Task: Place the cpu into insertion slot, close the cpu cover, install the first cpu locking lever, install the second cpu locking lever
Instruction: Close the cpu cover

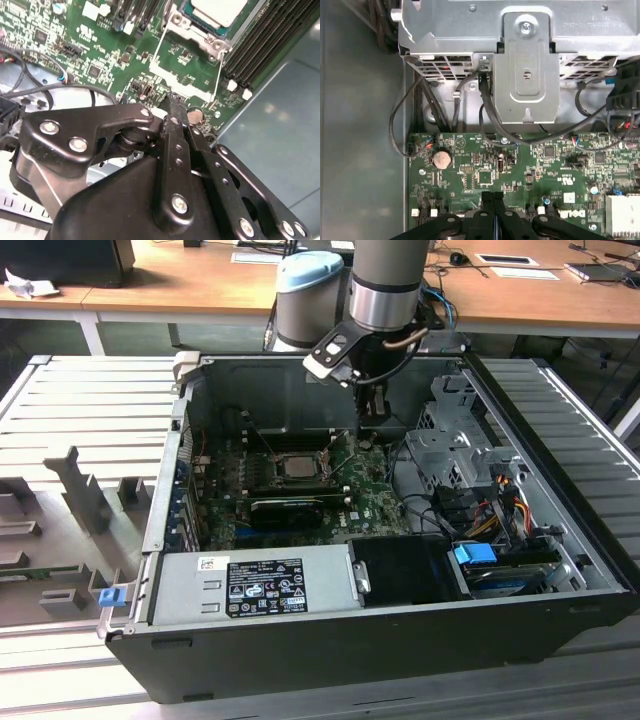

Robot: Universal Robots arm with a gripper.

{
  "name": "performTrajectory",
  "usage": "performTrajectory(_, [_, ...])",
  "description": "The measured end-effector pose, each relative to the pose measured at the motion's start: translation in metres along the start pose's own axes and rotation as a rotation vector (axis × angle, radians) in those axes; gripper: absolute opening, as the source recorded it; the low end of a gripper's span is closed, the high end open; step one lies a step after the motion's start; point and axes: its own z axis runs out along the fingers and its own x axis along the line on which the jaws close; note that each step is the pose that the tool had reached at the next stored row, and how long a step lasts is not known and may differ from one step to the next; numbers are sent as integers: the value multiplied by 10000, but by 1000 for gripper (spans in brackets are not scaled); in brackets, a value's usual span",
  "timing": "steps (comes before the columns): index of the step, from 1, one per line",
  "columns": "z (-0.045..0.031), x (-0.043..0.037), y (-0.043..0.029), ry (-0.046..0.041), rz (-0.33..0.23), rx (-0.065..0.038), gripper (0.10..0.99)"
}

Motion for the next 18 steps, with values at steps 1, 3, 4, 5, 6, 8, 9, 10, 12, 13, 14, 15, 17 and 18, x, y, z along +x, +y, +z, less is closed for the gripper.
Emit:
performTrajectory(1, [16,0,22,4,-101,15,106])
performTrajectory(3, [39,1,33,5,-156,28,106])
performTrajectory(4, [57,3,33,4,-170,39,106])
performTrajectory(5, [78,4,33,5,-184,44,106])
performTrajectory(6, [105,5,32,7,-201,50,106])
performTrajectory(8, [131,7,13,6,-230,102,106])
performTrajectory(9, [135,8,-3,7,-232,107,106])
performTrajectory(10, [137,9,-16,8,-233,112,106])
performTrajectory(12, [138,10,-50,7,-235,117,106])
performTrajectory(13, [139,10,-84,7,-236,116,106])
performTrajectory(14, [138,9,-104,7,-236,117,106])
performTrajectory(15, [137,9,-121,7,-234,117,106])
performTrajectory(17, [137,9,-151,9,-234,116,106])
performTrajectory(18, [137,9,-164,10,-234,116,106])
